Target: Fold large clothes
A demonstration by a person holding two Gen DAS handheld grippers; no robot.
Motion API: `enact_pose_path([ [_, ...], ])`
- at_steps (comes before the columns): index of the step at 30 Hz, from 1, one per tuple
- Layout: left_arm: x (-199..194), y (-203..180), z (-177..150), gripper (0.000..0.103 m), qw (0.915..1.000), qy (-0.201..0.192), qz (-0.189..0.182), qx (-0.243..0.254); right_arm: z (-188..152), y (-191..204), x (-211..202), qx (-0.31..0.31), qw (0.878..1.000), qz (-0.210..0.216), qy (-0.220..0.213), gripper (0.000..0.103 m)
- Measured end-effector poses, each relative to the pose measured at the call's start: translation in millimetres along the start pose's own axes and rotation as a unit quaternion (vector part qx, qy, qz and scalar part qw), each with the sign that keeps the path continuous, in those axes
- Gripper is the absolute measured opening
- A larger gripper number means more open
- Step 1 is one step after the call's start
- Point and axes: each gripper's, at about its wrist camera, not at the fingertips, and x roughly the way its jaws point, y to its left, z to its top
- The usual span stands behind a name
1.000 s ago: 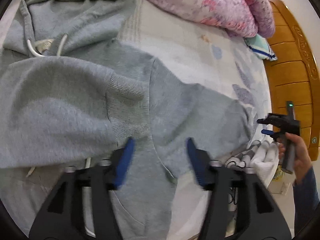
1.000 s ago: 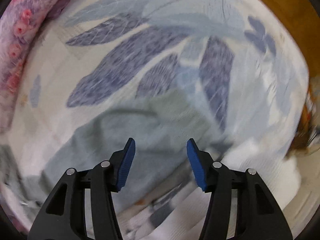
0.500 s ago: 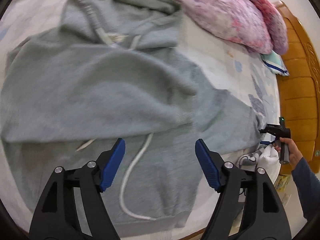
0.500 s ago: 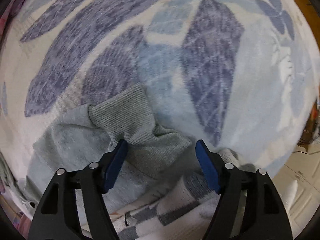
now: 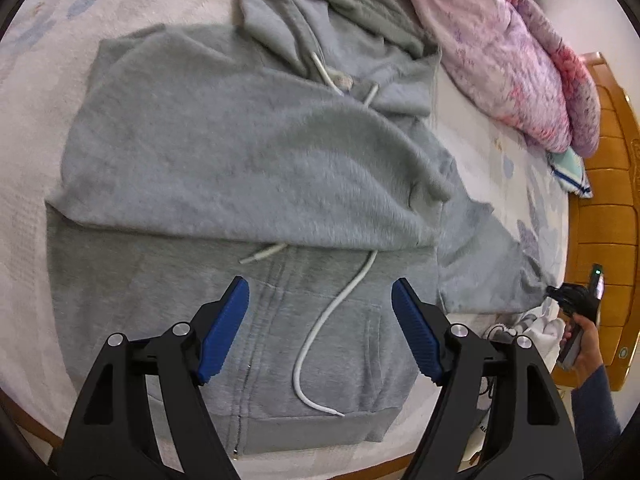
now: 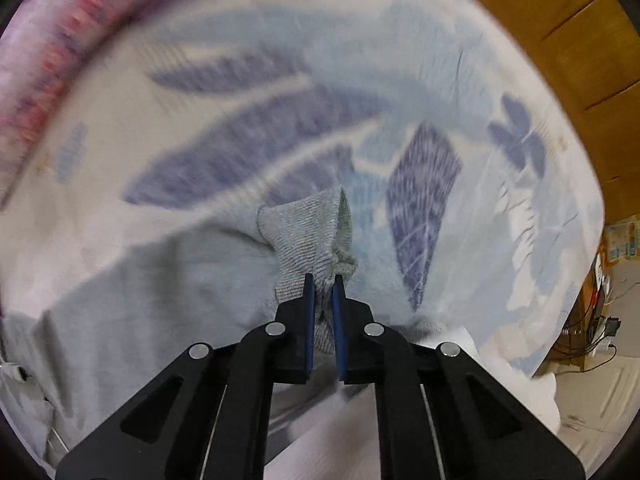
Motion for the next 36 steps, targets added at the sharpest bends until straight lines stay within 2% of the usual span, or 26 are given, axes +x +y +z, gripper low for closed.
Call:
enact_pose_path([
  [3,-14,13,8,0.075,0.9999,-0.008,-0.006,-0.005,-3,34,-55,-0.016,0.997,0.056,-0.059,0.007],
  [6,-27,25,15,0.076,0.9998,-0.015,-0.012,-0.006,-18,83,-115,-0.033,0.986,0.133,-0.097,0.008],
  [8,-37,35,20,0.076,0.9997,-0.020,-0.016,-0.007,-43,129,-154,-0.056,0.976,0.176,-0.116,0.008],
  [12,-59,58,27,0.076,0.9995,-0.026,-0.018,-0.005,-102,216,-206,-0.092,0.953,0.259,-0.129,0.008],
  [16,-83,90,30,0.076,0.9992,-0.035,-0.017,-0.009,-173,320,-230,-0.144,0.929,0.326,-0.100,0.008],
  [18,-93,110,31,0.076,0.9991,-0.039,-0.013,-0.014,-209,373,-232,-0.178,0.925,0.324,-0.087,0.008],
  [23,-113,167,32,0.076,0.9984,-0.045,0.003,-0.032,-273,472,-217,-0.245,0.914,0.318,-0.058,0.008],
  [28,-124,217,29,0.076,0.9965,-0.049,0.017,-0.066,-329,549,-185,-0.303,0.907,0.292,-0.015,0.008],
  [31,-125,235,27,0.076,0.9955,-0.048,0.020,-0.079,-355,574,-159,-0.325,0.905,0.274,0.017,0.008],
  [34,-123,243,26,0.076,0.9953,-0.046,0.023,-0.083,-363,586,-128,-0.316,0.901,0.285,0.086,0.011],
  [36,-121,244,26,0.076,0.9947,-0.048,0.021,-0.089,-365,590,-118,-0.308,0.891,0.309,0.125,0.012],
])
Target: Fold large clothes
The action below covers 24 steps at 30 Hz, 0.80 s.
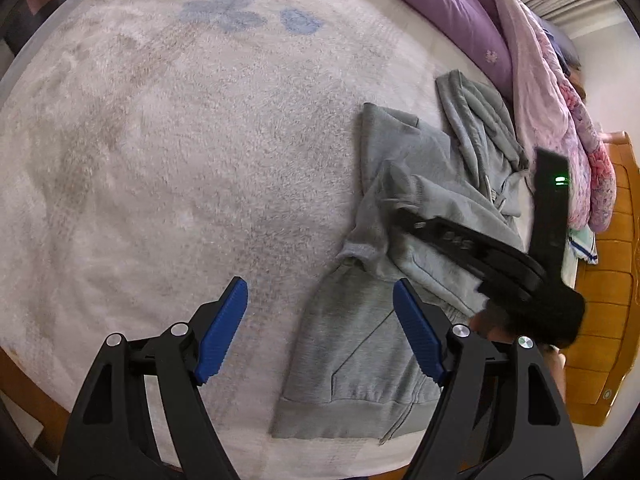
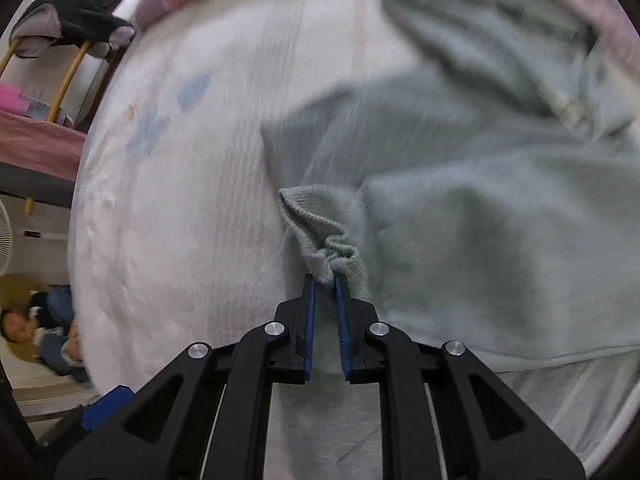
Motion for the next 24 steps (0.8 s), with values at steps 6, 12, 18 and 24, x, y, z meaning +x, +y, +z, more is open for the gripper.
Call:
enact_pose_path([
  [6,5,-8,0,0.076,0.9996,-0.013,-0.004,-0.024,-7,-4,-29,-0.029,0.999,0.044,-0.008,0.032],
  [12,35,-60,7,0.076,0.9997,0.004,-0.023,0.005,-11,-103,-120,0.000,0.994,-0.021,-0.108,0.037],
  [18,104,-153,17,0.076,0.9907,0.040,-0.014,0.130,-2,-242,-153,0.066,0.987,-0.121,-0.087,0.019],
  [24,177,-133,45,0.078,0.9925,0.083,0.034,0.083,12,-333,-130,0.113,0.987,-0.106,-0.040,0.018],
])
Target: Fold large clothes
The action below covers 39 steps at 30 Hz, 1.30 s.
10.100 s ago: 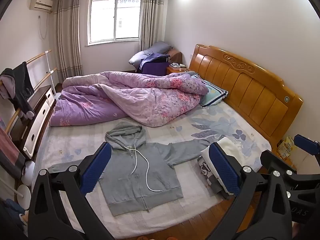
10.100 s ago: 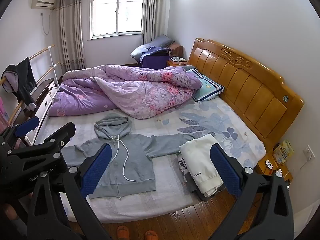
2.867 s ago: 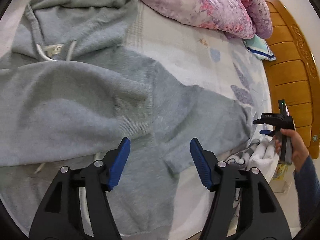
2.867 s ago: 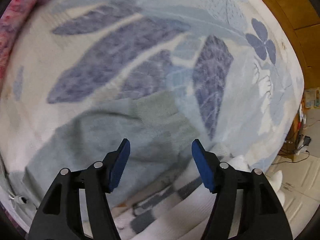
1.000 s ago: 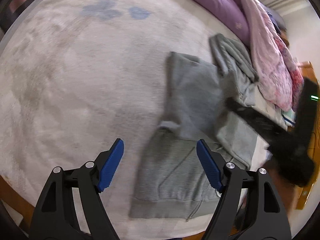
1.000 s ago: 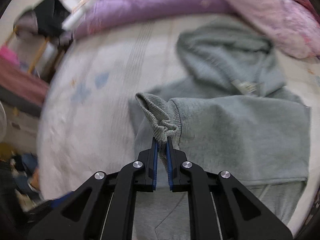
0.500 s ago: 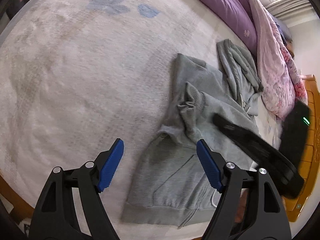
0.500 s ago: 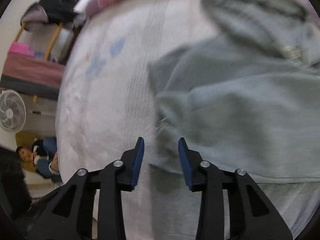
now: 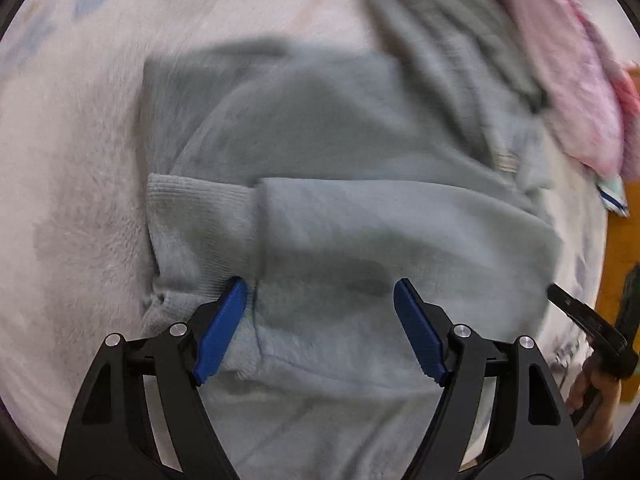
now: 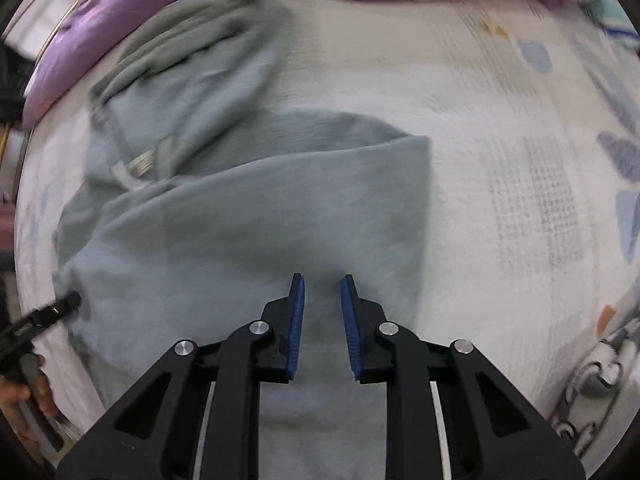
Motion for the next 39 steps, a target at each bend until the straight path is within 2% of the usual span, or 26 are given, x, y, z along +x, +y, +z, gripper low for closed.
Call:
enact_pose_path([
  [1,3,2,2,0.086,0.9999,-0.001,-0.011,0.000,3,-11,15,0.019,1.000,0.007,0.017,0.015],
  [2,4,0,4,0.090,0.9997,0.002,-0.022,0.003,4,-16,20,0.022,0.999,0.012,0.019,0.015],
  [4,3,-9,6,0.090,0.9996,0.019,-0.006,0.020,6,-18,24,0.024,0.999,0.019,0.026,0.016],
  [5,-1,-11,7,0.090,0.9995,0.023,-0.011,0.019,7,-18,20,0.027,0.999,0.019,0.032,0.017],
  [7,-22,-11,11,0.090,0.9982,0.016,-0.058,0.002,9,-17,5,0.032,0.999,0.013,0.037,0.020],
  [8,-34,-11,15,0.090,0.9965,0.007,-0.083,-0.004,11,-16,-3,0.034,0.999,0.017,0.035,0.029],
  [10,-51,-12,30,0.090,0.9950,-0.016,-0.099,-0.006,20,-13,-21,0.029,0.999,0.031,0.011,0.043],
  [11,-57,-14,44,0.090,0.9953,-0.026,-0.093,-0.005,30,-9,-28,0.022,0.999,0.027,-0.001,0.048],
  [13,-58,-22,75,0.090,0.9958,-0.038,-0.084,0.004,50,0,-34,0.011,0.999,0.031,-0.014,0.050],
  [15,-53,-32,110,0.090,0.9972,-0.051,-0.049,0.026,80,10,-35,0.002,0.999,0.036,-0.028,0.052],
  [17,-44,-41,144,0.090,0.9978,-0.047,-0.017,0.043,112,24,-31,-0.007,0.998,0.050,-0.045,0.053],
  [18,-40,-53,164,0.090,0.9977,-0.044,-0.011,0.051,129,23,-27,-0.005,0.997,0.062,-0.049,0.053],
  [20,-33,-65,191,0.091,0.9964,-0.046,-0.008,0.071,163,33,-21,-0.002,0.997,0.059,-0.055,0.053],
  [21,-31,-69,203,0.091,0.9962,-0.047,0.005,0.073,171,39,-19,-0.004,0.996,0.062,-0.060,0.053],
  [23,-30,-71,218,0.091,0.9960,-0.050,-0.004,0.074,196,43,-17,0.002,0.995,0.079,-0.063,0.056],
  [24,-30,-73,228,0.091,0.9960,-0.051,-0.013,0.072,205,46,-15,0.003,0.996,0.071,-0.063,0.056],
  [26,-32,-80,243,0.091,0.9951,-0.055,-0.029,0.077,225,62,-12,-0.038,0.995,0.057,-0.068,0.057],
  [30,-19,-96,264,0.091,0.9935,-0.039,-0.022,0.105,248,83,4,-0.109,0.992,0.020,-0.056,0.060],
  [33,-3,-108,275,0.091,0.9889,-0.034,-0.009,0.144,260,107,21,-0.183,0.982,0.035,-0.024,0.061],
  [34,1,-111,277,0.091,0.9874,-0.029,-0.010,0.155,263,115,29,-0.203,0.979,0.026,-0.017,0.061],
  [37,14,-114,288,0.091,0.9843,-0.010,0.002,0.176,269,132,42,-0.255,0.967,0.005,-0.022,0.061],
  [39,22,-113,293,0.091,0.9831,0.001,0.002,0.183,271,138,49,-0.271,0.962,0.015,-0.018,0.061],
])
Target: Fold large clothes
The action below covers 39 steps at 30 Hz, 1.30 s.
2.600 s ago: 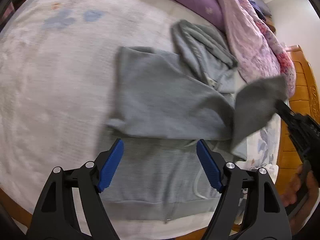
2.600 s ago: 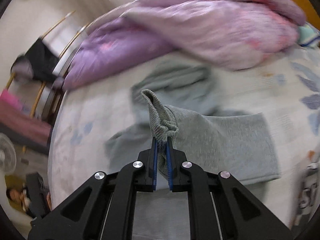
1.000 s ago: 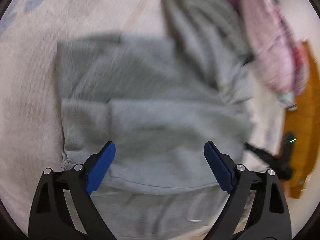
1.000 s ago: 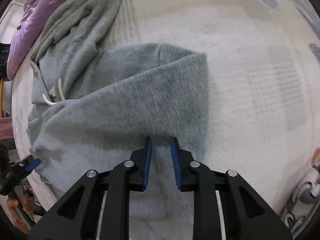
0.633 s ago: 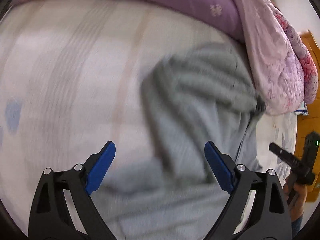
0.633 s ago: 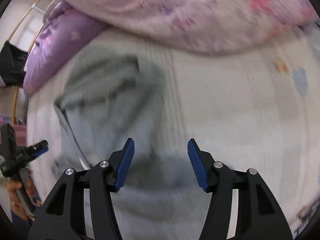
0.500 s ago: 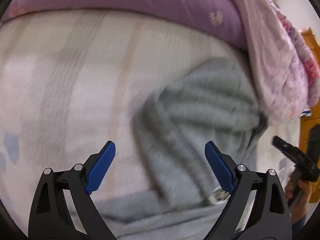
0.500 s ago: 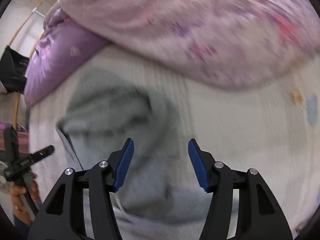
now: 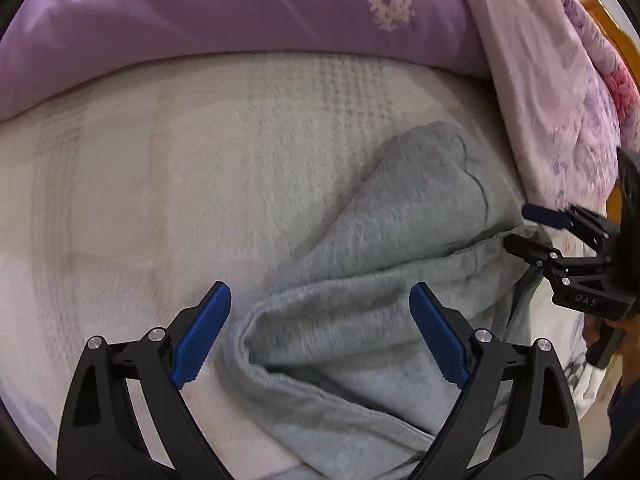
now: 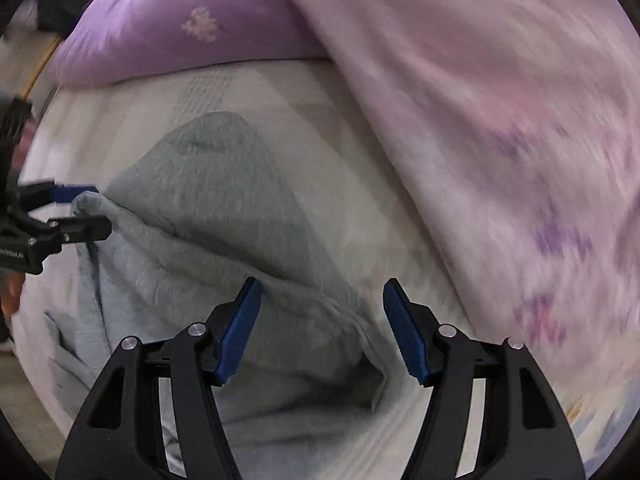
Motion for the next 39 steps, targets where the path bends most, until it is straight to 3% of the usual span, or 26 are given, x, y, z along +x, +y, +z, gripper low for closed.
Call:
enact_pose_path([
  [3,13,2,4,0.091,0.9998,0.012,0.014,0.010,4,-1,11,0.001,1.000,0.010,-0.001,0.060],
  [7,17,-2,6,0.086,0.9992,-0.006,0.035,0.018,-1,-8,16,0.044,0.999,0.022,-0.015,0.039],
  [8,15,-7,4,0.080,0.9984,-0.018,0.043,0.033,-4,-9,15,0.065,0.997,0.025,-0.022,0.032],
  [9,13,-12,2,0.059,0.9980,-0.026,0.036,0.045,-7,-8,13,0.072,0.997,0.020,-0.029,0.027],
  [10,9,-16,1,0.042,0.9978,-0.028,0.029,0.053,-11,-4,9,0.071,0.997,0.008,-0.037,0.016],
  [11,7,-18,0,0.028,0.9973,-0.031,0.037,0.055,-15,2,4,0.068,0.997,0.001,-0.044,0.012],
  [13,-3,-21,-6,0.018,0.9954,-0.042,0.048,0.072,-24,11,-9,0.059,0.996,-0.010,-0.062,0.011],
  [20,-73,-22,-47,0.015,0.9869,-0.141,0.029,0.072,-69,33,-81,0.055,0.988,0.011,-0.144,0.011],
  [23,-119,-23,-95,0.015,0.9789,-0.183,0.023,0.087,-98,41,-114,0.050,0.983,0.023,-0.177,0.011],
  [29,-147,-74,-195,0.015,0.9686,-0.228,0.018,0.096,-177,88,-157,0.046,0.976,0.026,-0.213,0.011],
  [34,-141,-90,-294,0.015,0.9731,-0.224,0.001,0.054,-256,118,-168,0.049,0.979,0.024,-0.195,0.008],
  [39,-95,-78,-378,0.015,0.9872,-0.159,-0.013,0.001,-325,137,-121,0.083,0.987,0.035,-0.133,0.008],
])
